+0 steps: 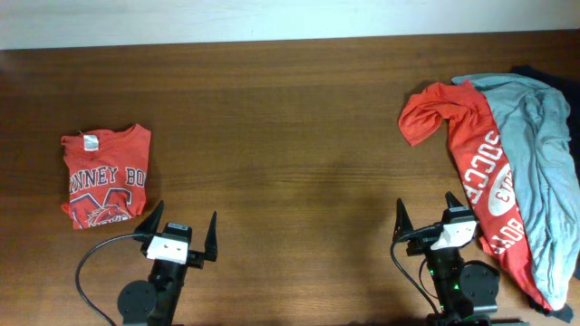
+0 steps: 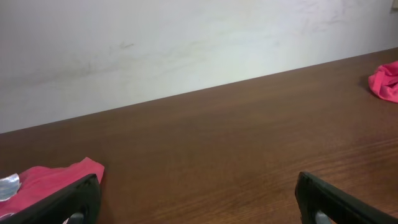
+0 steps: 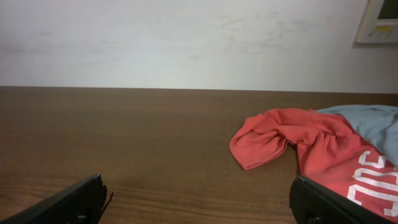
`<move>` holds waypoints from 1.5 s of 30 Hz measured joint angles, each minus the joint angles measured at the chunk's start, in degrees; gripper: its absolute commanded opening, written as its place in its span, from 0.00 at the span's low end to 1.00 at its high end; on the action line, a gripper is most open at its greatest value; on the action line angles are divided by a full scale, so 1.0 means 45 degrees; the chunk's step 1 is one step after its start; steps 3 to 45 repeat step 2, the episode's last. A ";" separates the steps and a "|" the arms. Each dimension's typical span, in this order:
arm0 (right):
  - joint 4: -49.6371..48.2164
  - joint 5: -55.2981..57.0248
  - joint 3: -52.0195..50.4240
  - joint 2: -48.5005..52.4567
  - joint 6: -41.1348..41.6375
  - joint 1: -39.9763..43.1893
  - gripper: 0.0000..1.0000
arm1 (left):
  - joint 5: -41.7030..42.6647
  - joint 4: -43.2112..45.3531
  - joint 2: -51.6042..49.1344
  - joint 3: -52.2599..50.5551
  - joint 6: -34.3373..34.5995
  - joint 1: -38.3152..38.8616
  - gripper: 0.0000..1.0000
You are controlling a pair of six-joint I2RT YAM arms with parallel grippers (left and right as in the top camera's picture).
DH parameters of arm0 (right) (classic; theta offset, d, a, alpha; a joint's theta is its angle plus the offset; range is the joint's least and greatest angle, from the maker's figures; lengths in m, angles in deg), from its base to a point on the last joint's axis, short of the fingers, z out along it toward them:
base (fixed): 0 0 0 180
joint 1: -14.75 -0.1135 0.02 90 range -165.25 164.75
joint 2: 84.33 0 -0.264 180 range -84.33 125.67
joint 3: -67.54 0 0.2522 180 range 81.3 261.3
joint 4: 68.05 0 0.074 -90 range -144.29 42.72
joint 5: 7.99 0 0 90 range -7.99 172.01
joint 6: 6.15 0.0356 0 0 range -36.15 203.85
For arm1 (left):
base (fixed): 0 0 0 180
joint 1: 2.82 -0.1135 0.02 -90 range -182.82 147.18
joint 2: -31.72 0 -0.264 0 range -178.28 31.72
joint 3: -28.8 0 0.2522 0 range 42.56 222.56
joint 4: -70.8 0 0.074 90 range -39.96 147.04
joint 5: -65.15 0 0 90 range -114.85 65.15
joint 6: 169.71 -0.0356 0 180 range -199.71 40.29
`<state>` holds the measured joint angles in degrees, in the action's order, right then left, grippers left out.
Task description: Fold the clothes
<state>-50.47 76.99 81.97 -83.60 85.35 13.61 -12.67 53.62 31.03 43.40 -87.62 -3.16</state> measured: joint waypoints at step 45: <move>0.0000 0.0000 0.0000 0.0000 0.0000 0.0000 0.99 | 0.0000 0.0000 0.0000 0.0000 -0.0005 0.0000 1.00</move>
